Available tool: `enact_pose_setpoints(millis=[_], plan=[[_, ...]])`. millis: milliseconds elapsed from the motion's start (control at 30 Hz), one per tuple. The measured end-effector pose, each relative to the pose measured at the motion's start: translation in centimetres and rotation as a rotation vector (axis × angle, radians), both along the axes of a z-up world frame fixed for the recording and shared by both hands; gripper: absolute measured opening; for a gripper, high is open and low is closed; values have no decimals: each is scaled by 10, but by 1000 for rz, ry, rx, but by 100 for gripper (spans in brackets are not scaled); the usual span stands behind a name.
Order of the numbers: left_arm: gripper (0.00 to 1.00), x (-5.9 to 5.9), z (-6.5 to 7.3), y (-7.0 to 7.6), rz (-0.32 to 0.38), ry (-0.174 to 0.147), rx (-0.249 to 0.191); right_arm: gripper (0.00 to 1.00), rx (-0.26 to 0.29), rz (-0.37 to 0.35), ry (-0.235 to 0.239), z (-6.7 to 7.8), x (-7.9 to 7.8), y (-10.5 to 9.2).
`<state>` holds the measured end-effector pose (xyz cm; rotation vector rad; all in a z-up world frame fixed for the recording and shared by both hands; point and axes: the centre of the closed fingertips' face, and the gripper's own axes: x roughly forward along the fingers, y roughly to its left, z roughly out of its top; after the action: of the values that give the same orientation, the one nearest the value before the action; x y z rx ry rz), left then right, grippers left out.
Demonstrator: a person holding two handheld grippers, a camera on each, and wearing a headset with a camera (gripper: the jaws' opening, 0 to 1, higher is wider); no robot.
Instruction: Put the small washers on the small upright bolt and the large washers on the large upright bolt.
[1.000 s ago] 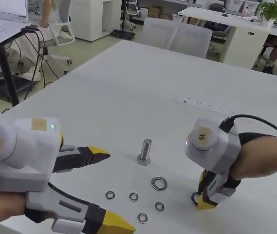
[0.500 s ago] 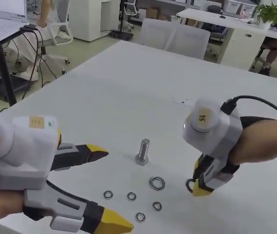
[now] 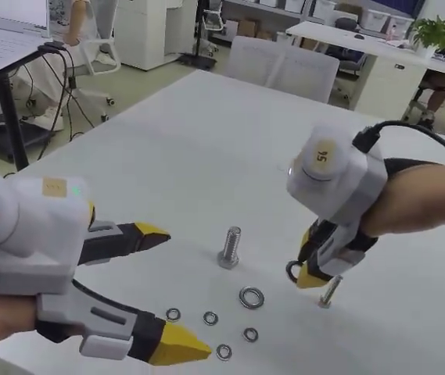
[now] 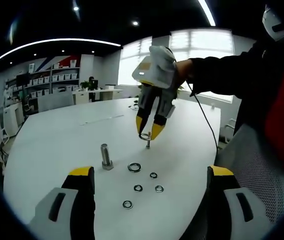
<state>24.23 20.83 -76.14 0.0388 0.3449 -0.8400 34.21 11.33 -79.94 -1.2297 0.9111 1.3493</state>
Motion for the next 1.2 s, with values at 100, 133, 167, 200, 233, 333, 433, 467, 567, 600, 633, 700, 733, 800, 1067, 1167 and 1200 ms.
enact_pose_setpoints(millis=[100,133,167,200,233,333,433,467,567,600,633,700,733,800,1067,1167,1200], plan=[[93,1,2,5,19,-13,2,24,7,7,-6,4,0,6],[93,2,2,8,30,-16,2,24,10,12,-10,6,0,9],[93,2,2,10,36,-18,4,24,13,14,-12,7,2,10],[93,2,1,12,42,-16,5,24,19,16,-17,9,3,13],[93,2,1,13,46,-16,6,24,22,17,-19,10,3,15],[93,3,0,19,67,-20,9,23,27,25,-27,14,5,21],[93,5,0,24,91,-29,4,23,30,36,-34,18,6,26],[92,6,0,25,94,-30,4,23,31,39,-36,19,7,28],[92,7,-2,28,107,-31,8,23,32,52,-43,23,6,34],[92,7,-2,29,109,-32,7,23,33,55,-45,23,6,35],[92,8,-3,30,114,-32,7,23,35,58,-46,24,6,37],[91,10,-3,33,124,-36,0,24,36,64,-49,24,6,39],[91,11,-3,34,129,-36,-2,24,35,67,-49,24,7,40],[91,13,-4,35,136,-37,-4,24,38,71,-53,25,7,42],[91,18,-9,35,133,-27,-5,24,46,87,-59,29,8,52],[92,20,-12,37,129,-23,-2,24,51,92,-62,31,9,57],[91,20,-12,37,129,-21,-1,24,52,93,-62,31,9,58]])
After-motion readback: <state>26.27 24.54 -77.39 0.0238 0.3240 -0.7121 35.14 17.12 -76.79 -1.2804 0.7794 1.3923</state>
